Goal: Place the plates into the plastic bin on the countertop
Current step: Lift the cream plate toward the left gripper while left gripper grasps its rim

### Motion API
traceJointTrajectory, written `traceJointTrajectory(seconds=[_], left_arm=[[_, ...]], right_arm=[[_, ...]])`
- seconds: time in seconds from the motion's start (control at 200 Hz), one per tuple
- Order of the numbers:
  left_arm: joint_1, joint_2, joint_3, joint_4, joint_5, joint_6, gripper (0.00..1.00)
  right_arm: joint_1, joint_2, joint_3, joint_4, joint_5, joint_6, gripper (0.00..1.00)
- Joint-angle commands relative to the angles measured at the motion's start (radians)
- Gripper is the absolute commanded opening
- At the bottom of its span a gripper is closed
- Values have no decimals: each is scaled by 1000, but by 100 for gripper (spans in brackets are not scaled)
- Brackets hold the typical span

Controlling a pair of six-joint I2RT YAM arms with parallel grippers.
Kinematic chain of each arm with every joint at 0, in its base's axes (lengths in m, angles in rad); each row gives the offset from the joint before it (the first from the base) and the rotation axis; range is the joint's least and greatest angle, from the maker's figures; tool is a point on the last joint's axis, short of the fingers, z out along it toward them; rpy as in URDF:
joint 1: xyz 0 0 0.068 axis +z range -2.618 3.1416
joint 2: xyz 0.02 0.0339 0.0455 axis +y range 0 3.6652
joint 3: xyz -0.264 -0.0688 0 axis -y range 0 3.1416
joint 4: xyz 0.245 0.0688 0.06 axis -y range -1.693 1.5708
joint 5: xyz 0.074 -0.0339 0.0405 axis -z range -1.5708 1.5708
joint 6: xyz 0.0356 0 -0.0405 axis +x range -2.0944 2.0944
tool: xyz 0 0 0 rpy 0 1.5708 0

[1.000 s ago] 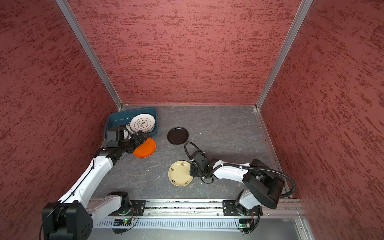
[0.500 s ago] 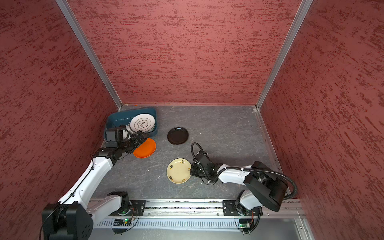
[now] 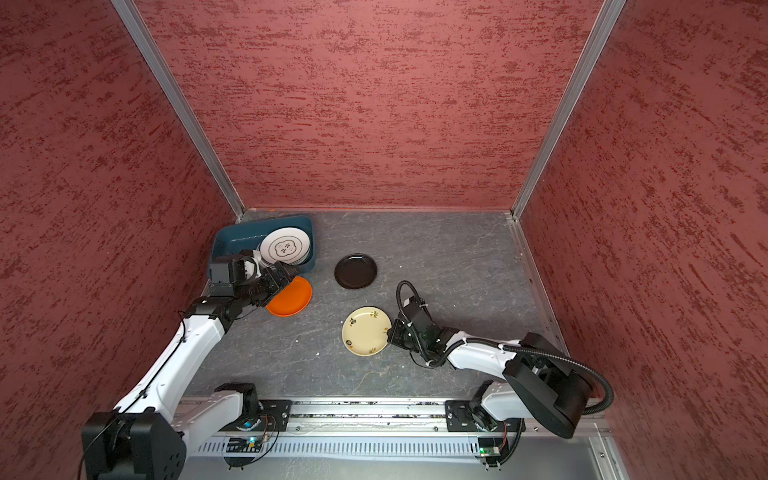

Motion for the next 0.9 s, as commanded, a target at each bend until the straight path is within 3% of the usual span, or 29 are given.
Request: traceJointTrajectory(seconds=[0.0,0.406,0.636,0.797,0.892], left_arm=[[-6,-20,-23,51,99,-63,99],[-194,-31,-94,284,102,-138,100],[-261,8,-111,394,76,-188,83],[-281,31,-105,456,94,-201,57],[-296,54,-89,454,99,-192,55]], right_arm=[[-27,-48,83,-58,45,-5,0],[-93,-85,353,-198,48,-90,0],[-103,-101,340,-97,-16,-58,0],[-105,-94,332,-76,-38,-59,0],[-107,-86,322,-37,-69,-59,0]])
